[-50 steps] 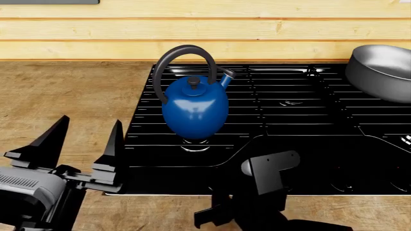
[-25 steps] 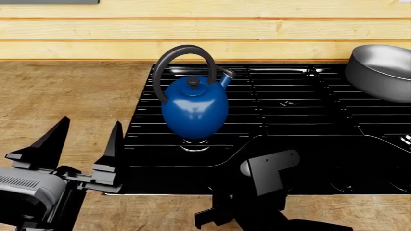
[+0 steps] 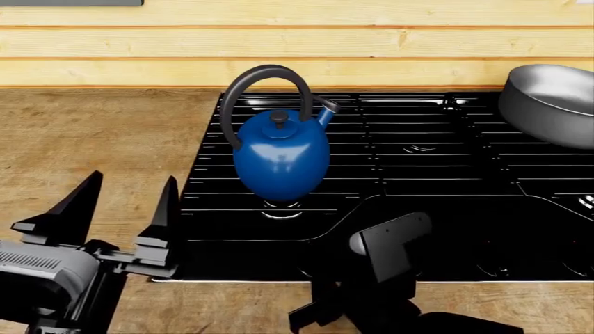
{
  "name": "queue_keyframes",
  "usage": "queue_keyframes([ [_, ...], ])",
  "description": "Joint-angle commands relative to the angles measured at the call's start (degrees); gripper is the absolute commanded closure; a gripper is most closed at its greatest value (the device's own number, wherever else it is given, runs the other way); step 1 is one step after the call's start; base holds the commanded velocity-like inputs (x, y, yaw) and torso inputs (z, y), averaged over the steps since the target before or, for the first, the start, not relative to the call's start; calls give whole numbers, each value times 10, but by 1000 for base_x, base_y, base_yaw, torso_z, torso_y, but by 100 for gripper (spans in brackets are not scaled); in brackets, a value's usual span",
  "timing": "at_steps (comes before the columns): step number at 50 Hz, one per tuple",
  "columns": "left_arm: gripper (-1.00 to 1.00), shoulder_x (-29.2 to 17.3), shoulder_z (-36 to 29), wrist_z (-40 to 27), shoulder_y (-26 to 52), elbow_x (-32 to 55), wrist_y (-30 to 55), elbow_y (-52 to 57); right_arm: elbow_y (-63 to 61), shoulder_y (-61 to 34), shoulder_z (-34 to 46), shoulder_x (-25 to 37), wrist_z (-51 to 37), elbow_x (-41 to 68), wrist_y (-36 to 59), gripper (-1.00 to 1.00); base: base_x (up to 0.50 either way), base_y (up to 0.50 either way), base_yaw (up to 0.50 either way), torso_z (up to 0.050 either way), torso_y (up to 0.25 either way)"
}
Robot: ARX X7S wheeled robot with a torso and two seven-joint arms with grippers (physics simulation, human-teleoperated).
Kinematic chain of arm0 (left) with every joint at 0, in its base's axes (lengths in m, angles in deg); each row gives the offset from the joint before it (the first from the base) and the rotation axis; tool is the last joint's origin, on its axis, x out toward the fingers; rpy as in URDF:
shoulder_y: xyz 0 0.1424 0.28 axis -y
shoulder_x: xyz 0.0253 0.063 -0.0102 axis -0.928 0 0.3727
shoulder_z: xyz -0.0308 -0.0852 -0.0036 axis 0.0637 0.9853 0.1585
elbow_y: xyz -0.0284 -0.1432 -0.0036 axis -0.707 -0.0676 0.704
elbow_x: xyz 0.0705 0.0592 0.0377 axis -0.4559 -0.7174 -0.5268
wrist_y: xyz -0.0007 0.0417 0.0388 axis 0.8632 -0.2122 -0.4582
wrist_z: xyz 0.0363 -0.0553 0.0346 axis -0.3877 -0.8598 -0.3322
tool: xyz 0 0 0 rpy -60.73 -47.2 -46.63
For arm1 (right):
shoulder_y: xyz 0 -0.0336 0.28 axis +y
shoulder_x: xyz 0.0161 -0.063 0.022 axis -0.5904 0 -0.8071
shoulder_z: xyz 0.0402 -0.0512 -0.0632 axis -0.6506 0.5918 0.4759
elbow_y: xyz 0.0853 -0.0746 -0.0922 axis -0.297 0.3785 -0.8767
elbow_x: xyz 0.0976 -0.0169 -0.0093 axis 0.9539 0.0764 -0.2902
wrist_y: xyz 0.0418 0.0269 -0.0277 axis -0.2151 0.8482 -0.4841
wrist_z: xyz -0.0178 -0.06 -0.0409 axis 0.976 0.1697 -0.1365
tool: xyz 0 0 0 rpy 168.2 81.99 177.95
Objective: Pick the kettle from the counter and place it on a stove burner. Then turn the burner on.
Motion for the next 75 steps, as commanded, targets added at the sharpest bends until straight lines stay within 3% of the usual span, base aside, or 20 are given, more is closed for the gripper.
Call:
queue_keyframes([
  [1, -100, 1, -6, 0, 9, 1, 3, -6, 19, -7, 2, 19, 63, -46, -22, 100, 0, 3, 3, 0, 0],
  [23, -100, 4, -8, 4, 2, -2, -10, -17, 20, 13, 40, 71, 200, -150, -96, 100, 0, 0, 0, 0, 0],
  [41, -100, 1, -8, 0, 4, 1, -8, -10, 127, -39, 73, 69, 334, -240, -177, 100, 2, 0, 1, 0, 0],
  [58, -100, 6, -12, 7, -1, -3, -20, -25, 143, -6, 91, 103, 426, -292, -272, 100, 1, 1, 1, 0, 0],
  [75, -100, 3, -14, 1, 0, -2, -16, -20, 268, -30, 121, 76, 534, -371, -390, 100, 1, 0, 0, 0, 0],
])
